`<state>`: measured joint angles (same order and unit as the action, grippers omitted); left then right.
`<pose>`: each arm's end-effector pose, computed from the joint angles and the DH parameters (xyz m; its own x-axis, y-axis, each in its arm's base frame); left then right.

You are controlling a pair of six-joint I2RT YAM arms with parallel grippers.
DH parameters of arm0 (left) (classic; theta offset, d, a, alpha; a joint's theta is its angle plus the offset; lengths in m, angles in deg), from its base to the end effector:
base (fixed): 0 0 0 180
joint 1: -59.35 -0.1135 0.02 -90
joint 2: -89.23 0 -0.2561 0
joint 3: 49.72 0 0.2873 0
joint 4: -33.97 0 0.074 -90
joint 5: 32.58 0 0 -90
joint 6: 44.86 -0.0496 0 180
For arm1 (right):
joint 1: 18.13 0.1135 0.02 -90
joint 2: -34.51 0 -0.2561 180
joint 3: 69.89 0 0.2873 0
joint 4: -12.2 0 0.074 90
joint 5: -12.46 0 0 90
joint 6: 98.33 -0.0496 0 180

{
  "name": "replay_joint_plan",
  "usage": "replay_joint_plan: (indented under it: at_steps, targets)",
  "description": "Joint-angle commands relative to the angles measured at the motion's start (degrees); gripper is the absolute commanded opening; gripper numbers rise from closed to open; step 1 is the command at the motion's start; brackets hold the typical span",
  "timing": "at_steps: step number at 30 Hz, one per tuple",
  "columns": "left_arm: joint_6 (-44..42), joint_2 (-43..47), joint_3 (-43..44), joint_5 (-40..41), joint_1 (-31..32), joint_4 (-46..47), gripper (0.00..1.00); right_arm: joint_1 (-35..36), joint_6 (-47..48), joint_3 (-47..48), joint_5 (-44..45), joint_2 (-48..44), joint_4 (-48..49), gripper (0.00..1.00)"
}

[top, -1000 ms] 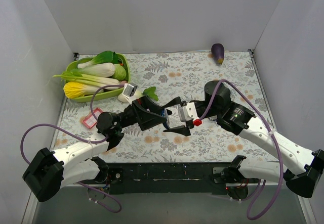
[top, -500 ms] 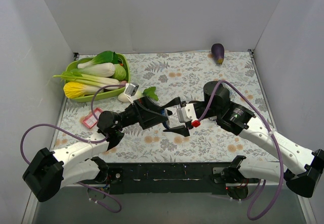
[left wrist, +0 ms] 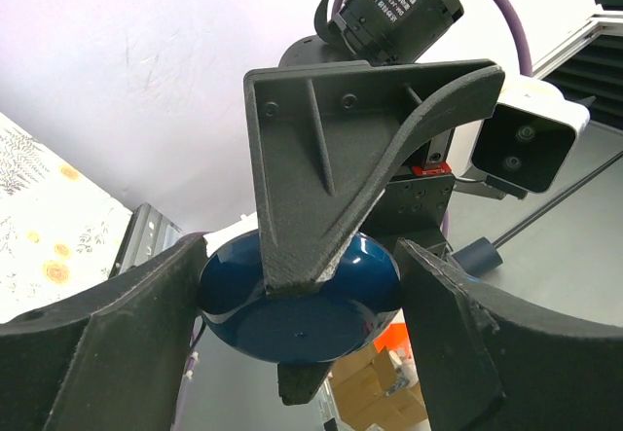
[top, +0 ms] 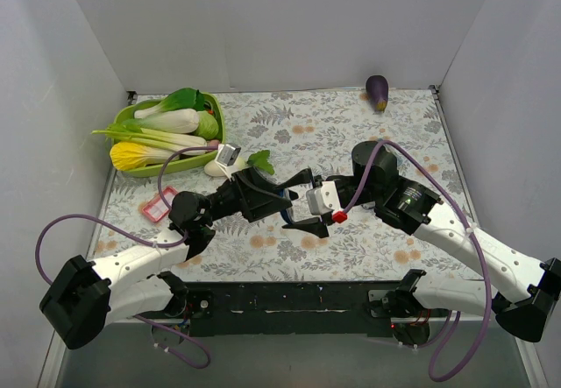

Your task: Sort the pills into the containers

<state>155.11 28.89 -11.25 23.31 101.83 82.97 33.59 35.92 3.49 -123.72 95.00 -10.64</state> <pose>0.1747 -0.1977 0.2815 -0.9863 -0.1520 0.0636 -0.0006 -0.3829 -0.9238 0.1458 0.2425 0.3817 0.6098 -0.0072 -0.7925 -0.7794 -0.1870 -0.5980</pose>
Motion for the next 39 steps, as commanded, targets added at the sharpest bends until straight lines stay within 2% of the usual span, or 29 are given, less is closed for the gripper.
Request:
replay_joint_plan:
  at_steps: [1,2,6,9,15,19,28,39]
  targets:
    - [0.68,1.01,1.98,-2.72,0.41,1.96,0.74,-0.04,0.84,1.96,2.31,0.15,0.33,0.18]
    - [0.51,1.36,1.80,-2.72,0.41,2.13,0.80,0.04,0.49,1.96,2.23,0.16,0.50,0.18]
    - [-1.33,2.85,1.19,-2.02,0.41,1.08,0.93,-0.04,-3.11,1.52,2.49,0.15,2.34,0.18]
    - [-2.83,3.82,0.92,-2.10,0.41,0.99,0.96,-0.04,-6.88,0.91,2.40,0.07,4.36,0.18]
    - [-4.41,4.26,1.97,-2.98,0.41,-1.20,0.95,-0.04,-11.90,-0.23,2.32,0.33,6.92,0.18]
    - [-4.51,4.26,1.97,-2.98,0.41,-0.86,0.91,-0.13,-14.10,-0.94,2.23,0.24,7.71,0.18]
    - [-8.63,5.93,1.62,-2.02,0.59,-2.43,0.92,-0.13,-20.95,-3.13,1.44,0.24,12.09,0.19]
    - [-15.75,8.39,1.18,0.18,1.90,-5.60,0.93,-1.28,-36.69,-5.24,-0.76,0.60,20.71,0.19]
